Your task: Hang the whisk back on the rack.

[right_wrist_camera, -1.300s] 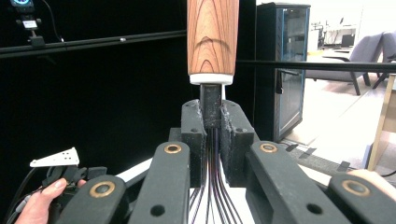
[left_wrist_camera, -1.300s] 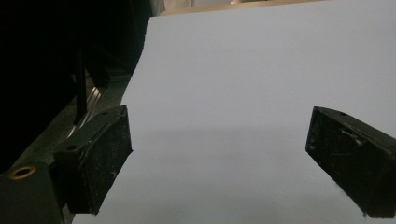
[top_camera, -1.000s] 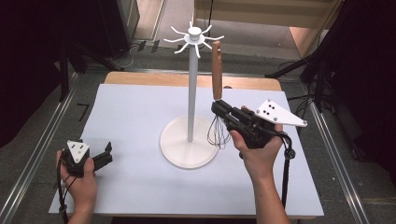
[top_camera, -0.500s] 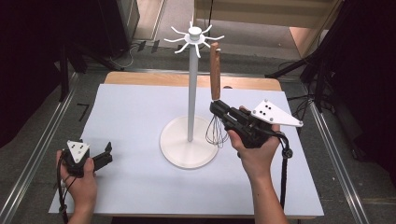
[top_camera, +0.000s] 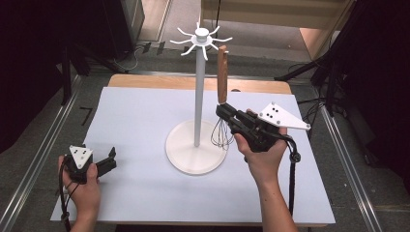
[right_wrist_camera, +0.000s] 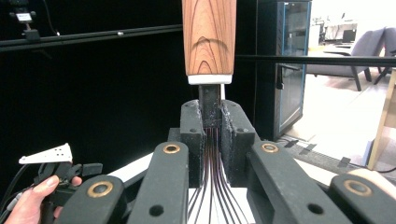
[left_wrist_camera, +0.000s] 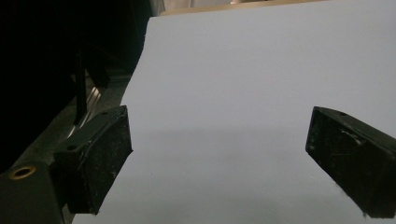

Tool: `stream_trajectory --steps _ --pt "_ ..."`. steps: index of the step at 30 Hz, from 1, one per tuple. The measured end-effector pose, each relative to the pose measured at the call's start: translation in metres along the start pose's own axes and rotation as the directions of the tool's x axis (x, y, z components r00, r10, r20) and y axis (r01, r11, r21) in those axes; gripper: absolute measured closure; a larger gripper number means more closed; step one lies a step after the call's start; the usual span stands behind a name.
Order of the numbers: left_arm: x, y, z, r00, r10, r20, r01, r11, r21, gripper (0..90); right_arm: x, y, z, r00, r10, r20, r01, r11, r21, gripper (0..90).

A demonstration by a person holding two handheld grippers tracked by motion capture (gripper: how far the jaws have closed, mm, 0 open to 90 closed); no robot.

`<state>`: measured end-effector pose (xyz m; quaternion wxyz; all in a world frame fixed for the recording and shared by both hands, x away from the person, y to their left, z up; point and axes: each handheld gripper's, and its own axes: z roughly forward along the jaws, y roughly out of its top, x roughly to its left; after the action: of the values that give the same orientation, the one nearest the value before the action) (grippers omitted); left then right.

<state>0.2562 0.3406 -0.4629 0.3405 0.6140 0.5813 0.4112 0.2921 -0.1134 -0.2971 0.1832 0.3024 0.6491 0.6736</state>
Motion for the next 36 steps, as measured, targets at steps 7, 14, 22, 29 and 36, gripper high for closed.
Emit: stream_trajectory --steps 7,14,22,29,36 --pt "0.0 0.0 0.0 1.0 0.0 -0.001 0.0 1.0 0.0 7.4 -0.003 0.0 -0.005 0.9989 0.033 0.033 -0.033 0.999 -0.002 72.1" --pt "0.0 0.0 0.0 1.0 -0.002 -0.001 0.002 1.0 0.002 7.5 -0.003 -0.003 -0.008 0.9972 0.036 0.066 -0.037 0.999 0.016 54.3" --pt "0.001 0.0 0.0 1.0 -0.002 -0.001 0.002 1.0 0.004 7.4 -0.009 -0.01 -0.016 0.9838 -0.009 0.179 0.0 0.999 0.053 30.0" --pt "0.0 0.0 0.0 1.0 0.001 -0.002 -0.001 1.0 0.005 7.4 -0.016 -0.018 -0.021 0.9603 -0.035 0.277 0.008 0.995 0.101 20.0" --pt "0.0 0.0 0.0 1.0 0.003 -0.002 -0.003 1.0 0.004 7.5 -0.026 -0.031 -0.026 0.9136 -0.091 0.396 0.025 0.985 0.168 18.5"
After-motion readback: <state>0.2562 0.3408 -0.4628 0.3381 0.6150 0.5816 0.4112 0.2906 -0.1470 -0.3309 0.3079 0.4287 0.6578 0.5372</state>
